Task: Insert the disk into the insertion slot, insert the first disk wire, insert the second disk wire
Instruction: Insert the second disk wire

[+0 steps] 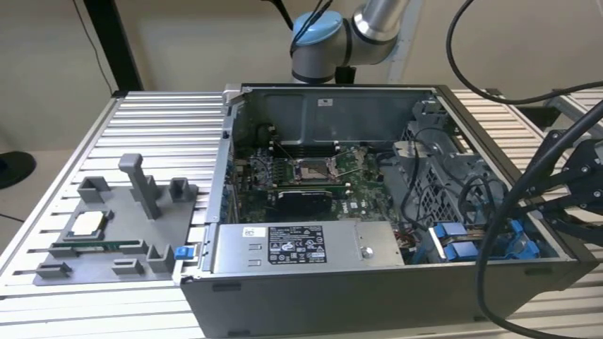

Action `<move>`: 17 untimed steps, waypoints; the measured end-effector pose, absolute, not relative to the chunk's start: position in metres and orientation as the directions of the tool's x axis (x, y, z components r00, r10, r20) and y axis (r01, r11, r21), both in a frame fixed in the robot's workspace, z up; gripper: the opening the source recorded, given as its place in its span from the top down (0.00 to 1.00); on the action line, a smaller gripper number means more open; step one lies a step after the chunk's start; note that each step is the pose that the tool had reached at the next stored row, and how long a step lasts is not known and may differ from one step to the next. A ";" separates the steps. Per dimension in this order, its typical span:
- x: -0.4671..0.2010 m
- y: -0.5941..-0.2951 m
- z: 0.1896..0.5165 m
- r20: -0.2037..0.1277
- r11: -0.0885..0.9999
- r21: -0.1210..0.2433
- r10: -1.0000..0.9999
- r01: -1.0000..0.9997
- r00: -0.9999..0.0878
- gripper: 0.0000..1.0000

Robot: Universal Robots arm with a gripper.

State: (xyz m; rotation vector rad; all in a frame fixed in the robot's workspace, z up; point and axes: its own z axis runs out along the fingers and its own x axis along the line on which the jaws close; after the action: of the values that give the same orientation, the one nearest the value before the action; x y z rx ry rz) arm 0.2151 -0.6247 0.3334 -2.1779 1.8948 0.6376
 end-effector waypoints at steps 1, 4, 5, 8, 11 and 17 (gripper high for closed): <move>0.215 -0.625 0.333 -0.433 -0.168 0.138 -0.896 -0.976 0.093 0.00; 0.215 -0.625 0.333 -0.434 -0.168 0.138 -0.896 -0.976 0.093 0.00; 0.215 -0.625 0.333 -0.434 -0.168 0.138 -0.896 -0.976 0.093 0.00; 0.215 -0.625 0.333 -0.437 -0.169 0.138 -0.894 -0.976 0.093 1.00; 0.215 -0.625 0.334 -0.439 -0.169 0.137 -0.894 -0.976 0.093 1.00; 0.215 -0.626 0.337 -0.440 -0.169 0.137 -0.893 -0.976 0.093 1.00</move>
State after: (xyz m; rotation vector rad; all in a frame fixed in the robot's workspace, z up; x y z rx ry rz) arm 0.2150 -0.6263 0.3367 -2.1731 1.8899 0.6433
